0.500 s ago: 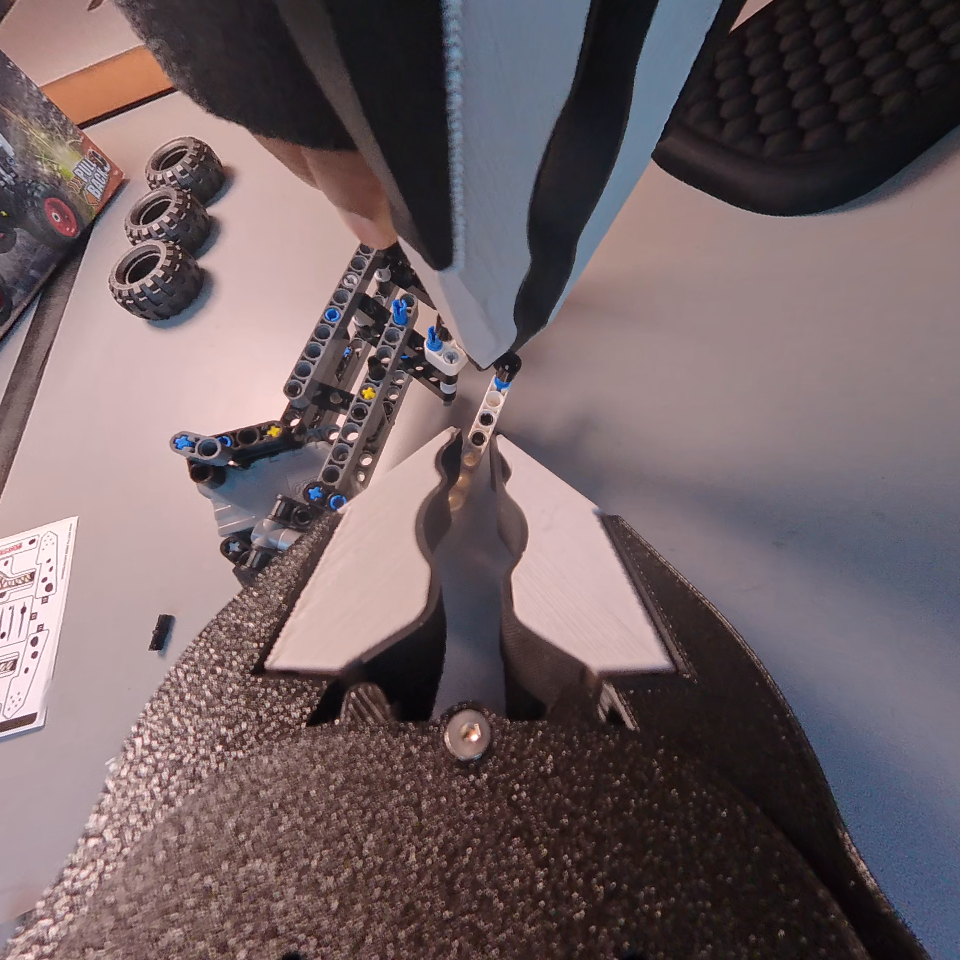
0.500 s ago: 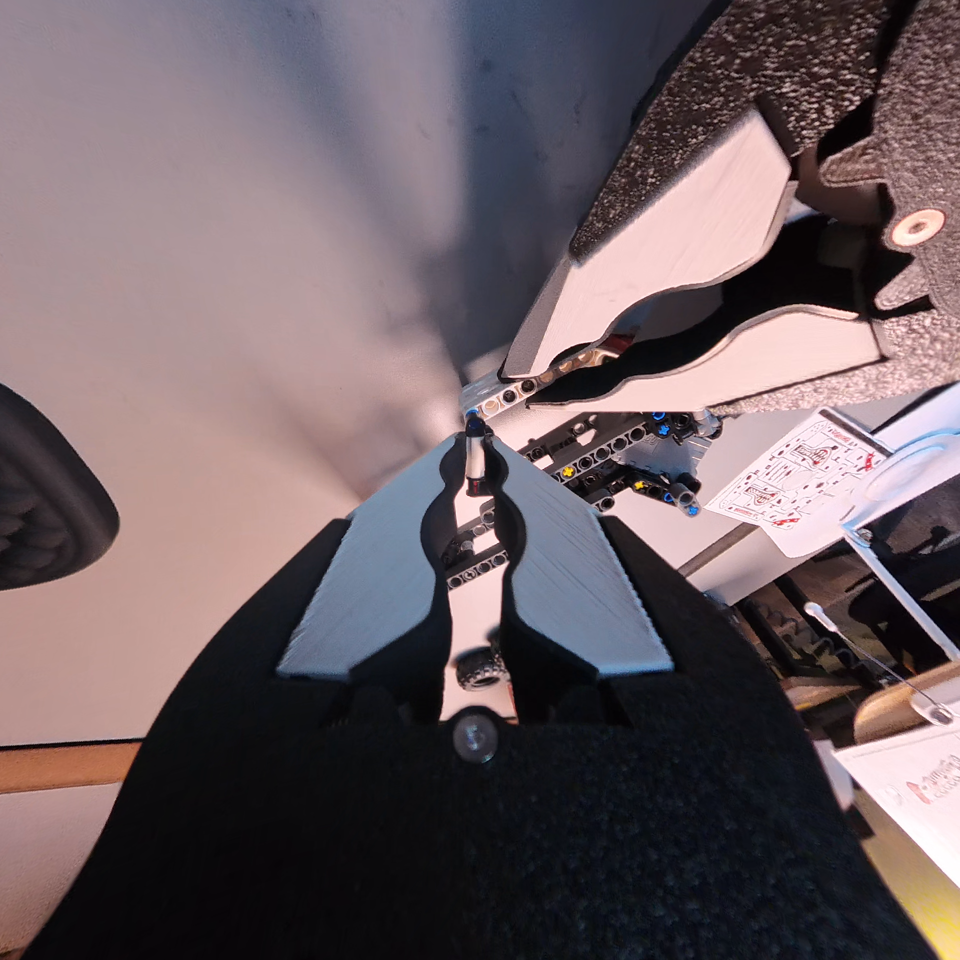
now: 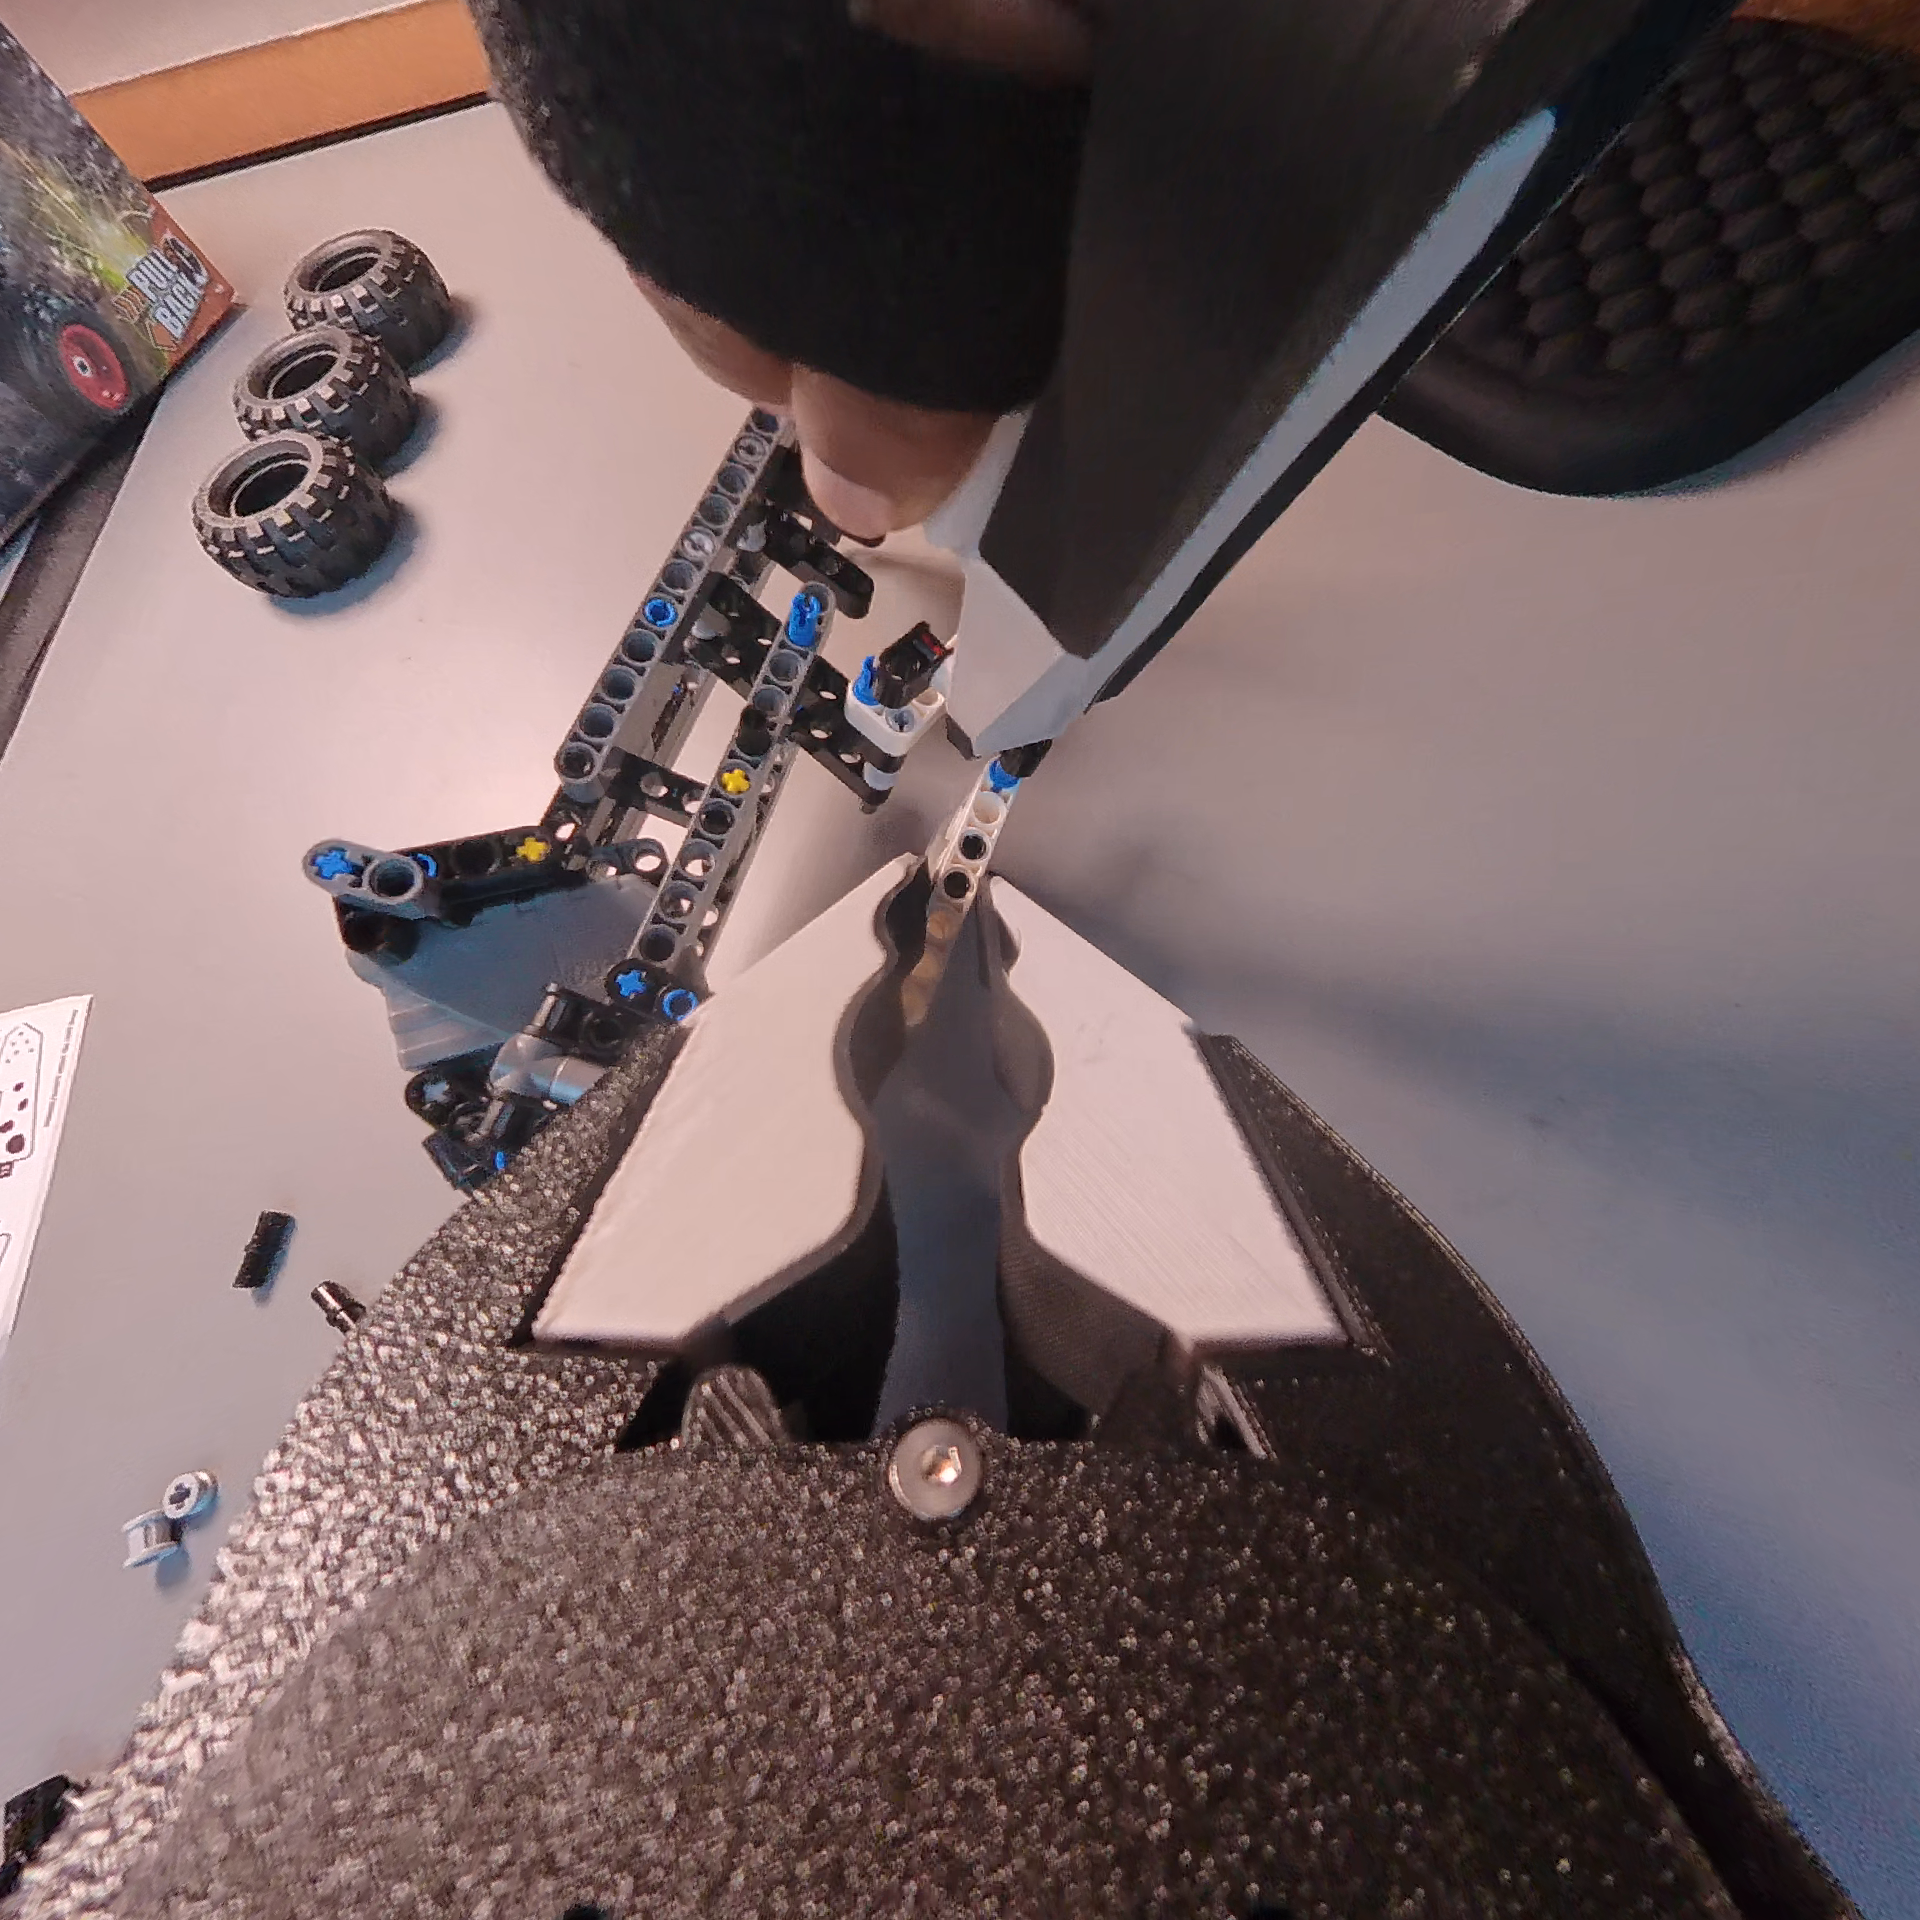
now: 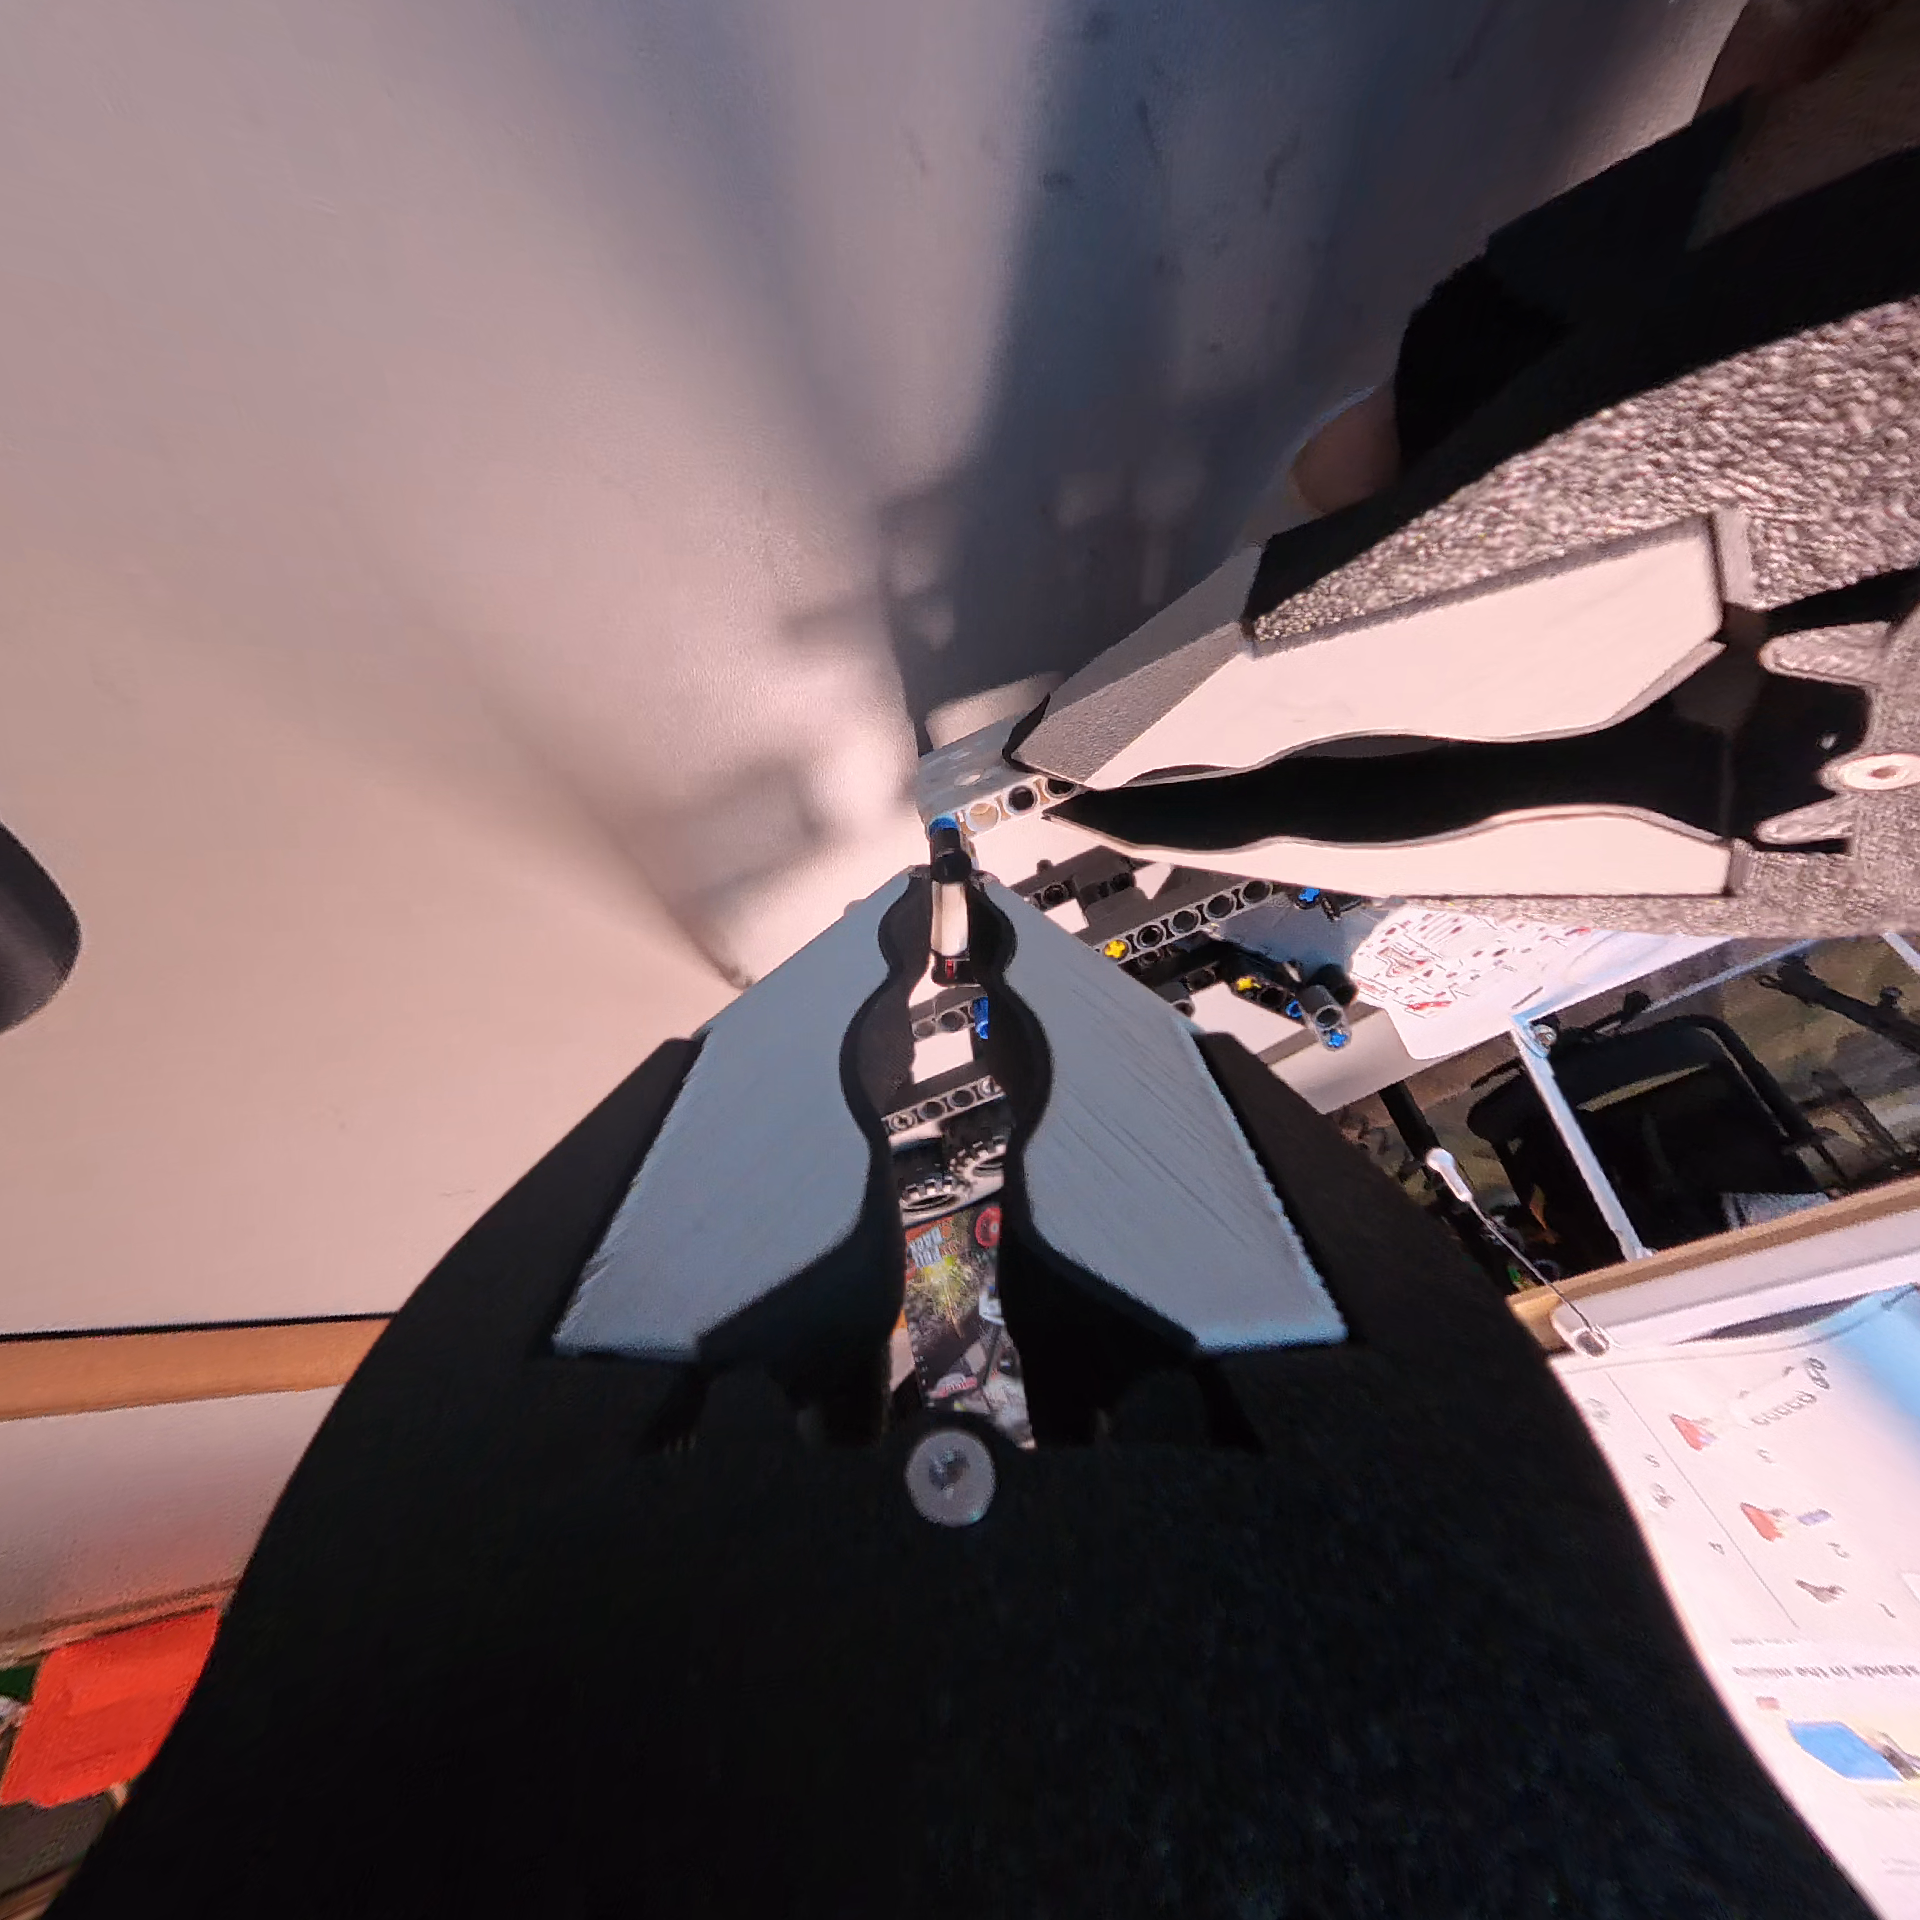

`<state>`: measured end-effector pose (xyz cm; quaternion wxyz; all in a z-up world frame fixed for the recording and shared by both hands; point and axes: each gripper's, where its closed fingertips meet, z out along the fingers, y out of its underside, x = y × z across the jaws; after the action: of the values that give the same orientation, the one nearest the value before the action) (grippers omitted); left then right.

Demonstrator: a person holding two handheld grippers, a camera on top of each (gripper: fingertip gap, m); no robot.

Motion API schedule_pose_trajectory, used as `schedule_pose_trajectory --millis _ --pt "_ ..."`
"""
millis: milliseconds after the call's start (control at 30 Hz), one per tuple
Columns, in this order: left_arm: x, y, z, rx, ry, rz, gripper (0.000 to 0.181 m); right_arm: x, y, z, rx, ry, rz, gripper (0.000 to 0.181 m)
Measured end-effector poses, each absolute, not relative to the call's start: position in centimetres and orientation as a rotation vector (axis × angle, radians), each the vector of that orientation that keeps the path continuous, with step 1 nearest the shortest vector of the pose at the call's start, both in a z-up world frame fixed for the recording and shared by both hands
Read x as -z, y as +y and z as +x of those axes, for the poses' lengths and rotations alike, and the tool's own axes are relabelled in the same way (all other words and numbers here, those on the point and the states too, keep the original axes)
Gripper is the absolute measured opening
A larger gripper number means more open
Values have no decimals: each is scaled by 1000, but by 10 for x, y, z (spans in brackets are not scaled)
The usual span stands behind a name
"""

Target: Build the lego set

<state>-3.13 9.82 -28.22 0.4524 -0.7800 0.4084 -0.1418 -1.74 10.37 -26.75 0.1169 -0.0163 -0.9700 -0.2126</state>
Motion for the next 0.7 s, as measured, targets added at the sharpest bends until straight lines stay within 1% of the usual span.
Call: schedule_pose_trajectory --millis 367,500,533,700 --pt "278 107 -29 392 908 -1964 5 267 116 -17 767 -2768 39 5" --pt "286 110 -25 343 918 -2000 5 281 115 -12 760 -2781 43 5" --pt "281 109 -18 379 917 -1971 0 283 118 -15 802 -2744 51 5" --pt "270 112 -22 282 931 -1946 0 281 127 -17 751 -2723 -74 5"
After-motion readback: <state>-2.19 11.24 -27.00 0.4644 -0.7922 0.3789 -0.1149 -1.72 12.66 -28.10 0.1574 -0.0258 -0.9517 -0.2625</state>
